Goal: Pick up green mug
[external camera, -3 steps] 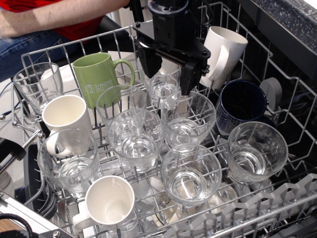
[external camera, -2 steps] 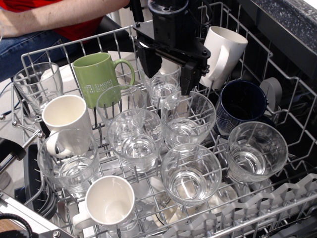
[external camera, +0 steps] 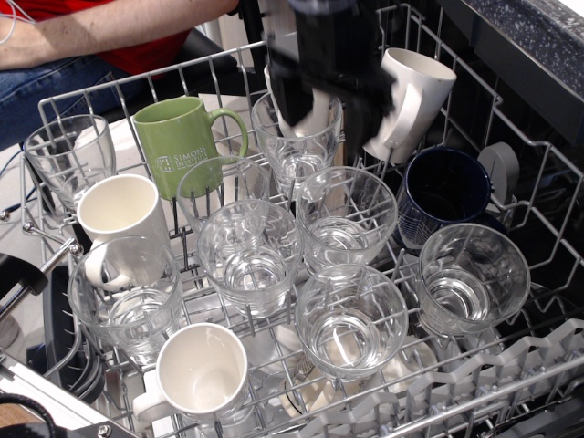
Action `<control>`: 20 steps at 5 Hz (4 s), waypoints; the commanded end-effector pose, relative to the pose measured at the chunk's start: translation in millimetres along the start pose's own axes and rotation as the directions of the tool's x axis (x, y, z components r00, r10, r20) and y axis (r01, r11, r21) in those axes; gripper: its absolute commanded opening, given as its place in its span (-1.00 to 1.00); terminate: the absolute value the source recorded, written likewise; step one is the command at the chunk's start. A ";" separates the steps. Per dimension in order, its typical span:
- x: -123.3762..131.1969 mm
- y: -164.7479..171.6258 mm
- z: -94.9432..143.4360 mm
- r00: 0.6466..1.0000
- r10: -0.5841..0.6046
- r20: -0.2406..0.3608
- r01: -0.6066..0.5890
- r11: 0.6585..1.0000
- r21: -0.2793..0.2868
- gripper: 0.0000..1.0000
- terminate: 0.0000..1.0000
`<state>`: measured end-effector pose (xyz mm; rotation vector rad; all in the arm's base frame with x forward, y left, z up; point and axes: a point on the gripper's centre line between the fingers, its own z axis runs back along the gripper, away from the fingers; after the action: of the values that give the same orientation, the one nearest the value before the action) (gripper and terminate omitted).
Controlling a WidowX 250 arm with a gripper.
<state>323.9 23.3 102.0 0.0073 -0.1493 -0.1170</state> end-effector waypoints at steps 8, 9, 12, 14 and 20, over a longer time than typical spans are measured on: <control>48.4 219.0 -70.3 0.971 -0.237 0.006 0.237 0.971 0.036 1.00 -1.00; 46.7 228.5 -82.2 0.973 -0.231 0.017 0.230 0.971 0.068 1.00 -1.00; 47.2 246.2 -127.1 0.978 -0.206 -0.007 0.206 0.973 0.104 1.00 -1.00; 24.5 227.4 -134.6 0.979 -0.199 -0.045 0.203 0.974 0.099 1.00 -1.00; 46.0 207.5 -92.4 0.978 -0.144 0.153 0.116 0.977 0.177 -1.00 -1.00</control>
<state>384.1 213.4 -43.0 0.0703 -0.1817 -0.2384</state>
